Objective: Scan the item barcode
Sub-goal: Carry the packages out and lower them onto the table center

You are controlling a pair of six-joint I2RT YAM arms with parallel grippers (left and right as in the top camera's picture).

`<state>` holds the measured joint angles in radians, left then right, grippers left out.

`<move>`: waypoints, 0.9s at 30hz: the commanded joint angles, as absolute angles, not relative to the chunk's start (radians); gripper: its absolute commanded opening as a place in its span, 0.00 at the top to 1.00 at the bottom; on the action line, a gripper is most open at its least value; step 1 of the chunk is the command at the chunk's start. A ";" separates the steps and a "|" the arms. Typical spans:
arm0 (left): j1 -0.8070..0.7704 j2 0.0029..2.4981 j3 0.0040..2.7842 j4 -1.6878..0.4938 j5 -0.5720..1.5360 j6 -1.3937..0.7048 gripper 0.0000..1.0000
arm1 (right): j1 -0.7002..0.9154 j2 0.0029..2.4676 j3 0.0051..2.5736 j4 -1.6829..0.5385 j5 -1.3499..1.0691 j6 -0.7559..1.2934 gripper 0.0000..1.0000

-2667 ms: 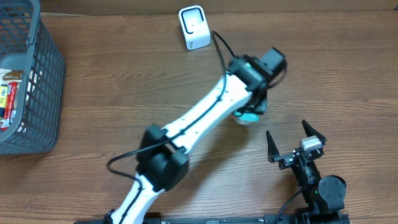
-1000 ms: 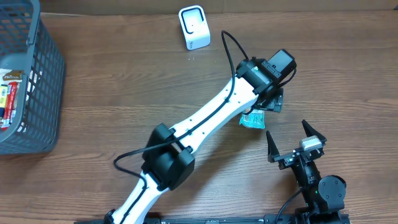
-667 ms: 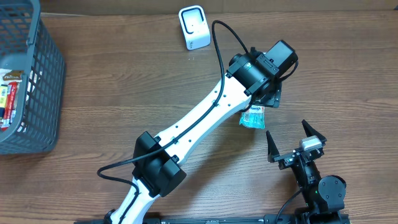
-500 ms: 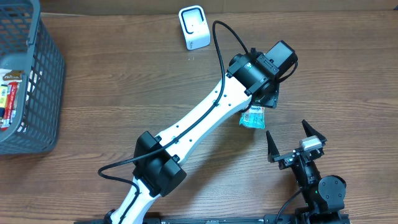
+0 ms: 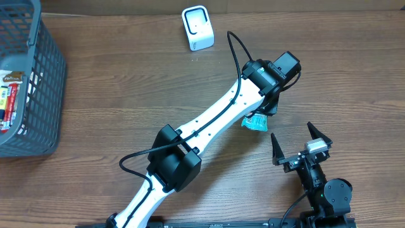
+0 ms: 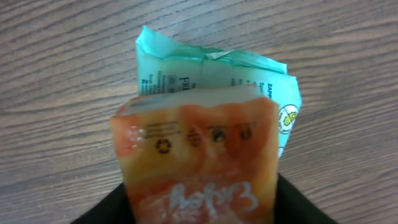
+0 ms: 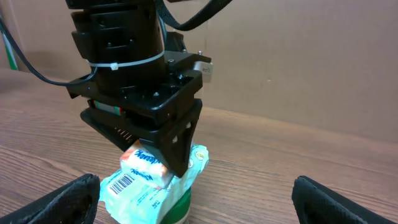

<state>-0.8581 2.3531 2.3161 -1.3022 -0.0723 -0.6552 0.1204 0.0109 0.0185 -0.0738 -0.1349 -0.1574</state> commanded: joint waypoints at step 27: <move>-0.710 2.253 2.327 -1.551 -0.144 -0.651 0.70 | 0.122 0.004 0.008 -0.070 -0.143 -0.159 0.00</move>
